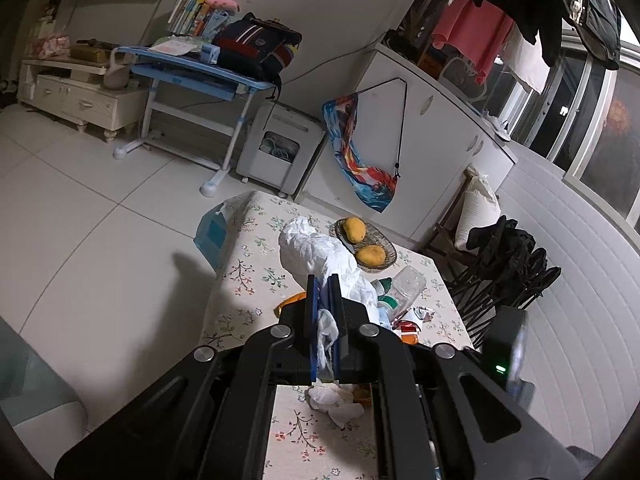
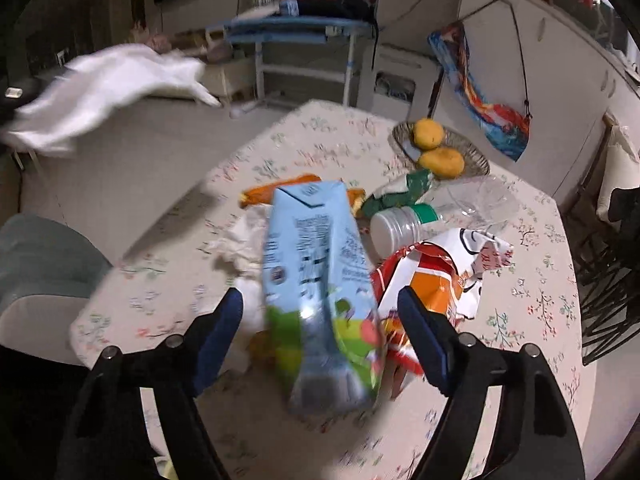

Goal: Collect trash
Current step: 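Grasp the blue-and-white milk carton with the right tool while the left tool holds the tissue, then carry the milk carton down into the yellow basin and open the right tool, then move the left tool over the yellow basin and release the tissue, then reach back to the table and grasp an orange carrot snack with the right tool, then grasp a white tissue with the left tool while the right tool lifts the carrot, then carry the carrot to the yellow basin and release it while the left tool holds the tissue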

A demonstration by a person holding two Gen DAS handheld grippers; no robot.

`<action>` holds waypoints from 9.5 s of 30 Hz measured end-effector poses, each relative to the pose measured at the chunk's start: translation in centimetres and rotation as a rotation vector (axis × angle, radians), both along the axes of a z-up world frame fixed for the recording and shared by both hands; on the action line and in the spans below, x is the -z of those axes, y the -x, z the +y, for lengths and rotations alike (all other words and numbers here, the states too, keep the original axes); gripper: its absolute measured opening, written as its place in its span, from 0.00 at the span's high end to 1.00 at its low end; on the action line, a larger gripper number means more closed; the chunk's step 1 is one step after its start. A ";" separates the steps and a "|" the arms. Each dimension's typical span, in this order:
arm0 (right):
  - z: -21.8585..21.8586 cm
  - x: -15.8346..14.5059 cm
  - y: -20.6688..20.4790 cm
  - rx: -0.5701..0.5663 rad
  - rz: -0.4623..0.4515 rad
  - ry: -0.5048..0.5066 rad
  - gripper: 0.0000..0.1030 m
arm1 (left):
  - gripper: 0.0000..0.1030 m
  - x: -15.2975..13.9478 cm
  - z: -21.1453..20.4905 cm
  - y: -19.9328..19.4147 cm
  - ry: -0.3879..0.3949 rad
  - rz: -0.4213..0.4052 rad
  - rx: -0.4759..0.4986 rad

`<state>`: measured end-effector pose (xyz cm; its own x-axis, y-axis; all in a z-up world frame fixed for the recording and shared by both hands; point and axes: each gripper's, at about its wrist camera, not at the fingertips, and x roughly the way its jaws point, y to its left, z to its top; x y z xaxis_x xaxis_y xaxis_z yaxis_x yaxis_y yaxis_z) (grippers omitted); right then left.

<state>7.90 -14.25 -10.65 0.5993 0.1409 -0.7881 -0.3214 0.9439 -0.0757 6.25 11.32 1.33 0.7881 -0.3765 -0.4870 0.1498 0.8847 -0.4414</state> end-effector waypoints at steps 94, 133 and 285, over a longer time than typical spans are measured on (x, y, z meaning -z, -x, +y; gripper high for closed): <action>-8.3 -1.5 21.5 0.256 -0.088 -0.445 0.32 | 0.49 8.9 -12.0 21.3 -0.388 0.196 0.416; -5.8 -2.6 20.3 0.158 -0.152 -0.378 0.30 | 0.30 4.5 -7.7 19.3 -0.339 0.014 0.062; -4.8 6.8 21.3 0.112 0.372 -0.526 0.78 | 0.95 5.6 -9.1 17.2 -0.300 0.033 0.164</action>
